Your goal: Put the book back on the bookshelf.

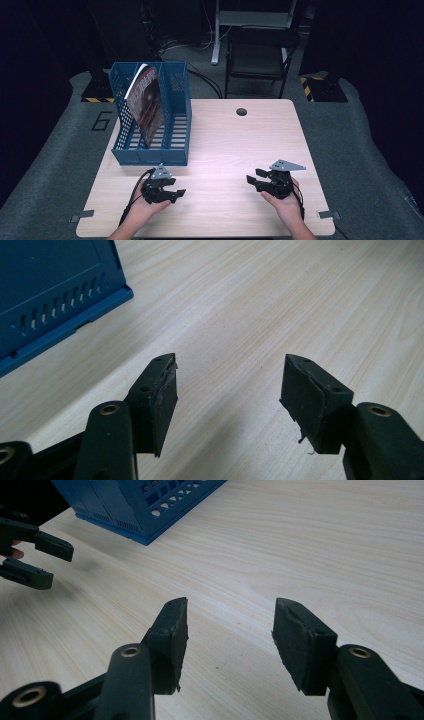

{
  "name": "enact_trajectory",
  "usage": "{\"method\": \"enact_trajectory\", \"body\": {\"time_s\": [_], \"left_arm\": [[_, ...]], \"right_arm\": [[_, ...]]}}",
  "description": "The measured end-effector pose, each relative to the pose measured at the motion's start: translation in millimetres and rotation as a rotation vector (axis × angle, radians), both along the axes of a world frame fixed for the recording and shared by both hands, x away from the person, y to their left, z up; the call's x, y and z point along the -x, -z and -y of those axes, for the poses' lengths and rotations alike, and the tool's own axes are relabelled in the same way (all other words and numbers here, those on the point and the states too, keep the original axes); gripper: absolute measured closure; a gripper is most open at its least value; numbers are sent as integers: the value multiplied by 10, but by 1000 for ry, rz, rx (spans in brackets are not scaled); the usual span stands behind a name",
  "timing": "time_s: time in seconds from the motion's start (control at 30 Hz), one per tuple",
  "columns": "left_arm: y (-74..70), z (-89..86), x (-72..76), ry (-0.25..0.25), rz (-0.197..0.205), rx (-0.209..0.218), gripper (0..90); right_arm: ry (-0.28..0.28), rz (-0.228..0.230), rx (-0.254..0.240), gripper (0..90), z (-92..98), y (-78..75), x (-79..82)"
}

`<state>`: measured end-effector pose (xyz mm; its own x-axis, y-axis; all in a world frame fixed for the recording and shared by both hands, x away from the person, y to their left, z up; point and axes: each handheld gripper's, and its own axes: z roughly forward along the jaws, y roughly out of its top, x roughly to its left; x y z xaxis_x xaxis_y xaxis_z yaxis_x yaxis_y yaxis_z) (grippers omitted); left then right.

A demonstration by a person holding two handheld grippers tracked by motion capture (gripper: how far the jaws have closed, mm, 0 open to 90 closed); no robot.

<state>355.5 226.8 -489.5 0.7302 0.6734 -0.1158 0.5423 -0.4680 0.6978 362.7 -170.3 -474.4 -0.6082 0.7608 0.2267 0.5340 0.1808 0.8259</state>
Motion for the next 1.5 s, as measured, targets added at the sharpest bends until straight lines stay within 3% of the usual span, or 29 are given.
{"method": "enact_trajectory", "body": {"time_s": [0.23, 0.33, 0.63, 0.9, 1.07, 1.27, 1.5], "left_arm": [[94, 21, 13, 25, 8, -42, 395], [139, 47, 22, 32, -13, -35, 395], [187, 141, 52, 60, -11, -26, 395], [246, 228, 49, 110, -22, -45, 395], [239, 244, 51, 126, -6, -58, 395], [244, 254, 51, 129, -32, -44, 395], [248, 271, 33, 112, -33, -37, 395]], "right_arm": [[-1, -5, 5, 478, 14, 8, -1], [5, -17, 8, 478, 15, 23, -8], [4, -22, 23, 478, 14, 62, -21], [5, -31, 30, 476, 4, 73, -5], [11, -41, 30, 477, 20, 90, -17], [11, -50, 27, 476, 18, 96, -18], [17, -44, 17, 476, 59, 107, -24]]}}
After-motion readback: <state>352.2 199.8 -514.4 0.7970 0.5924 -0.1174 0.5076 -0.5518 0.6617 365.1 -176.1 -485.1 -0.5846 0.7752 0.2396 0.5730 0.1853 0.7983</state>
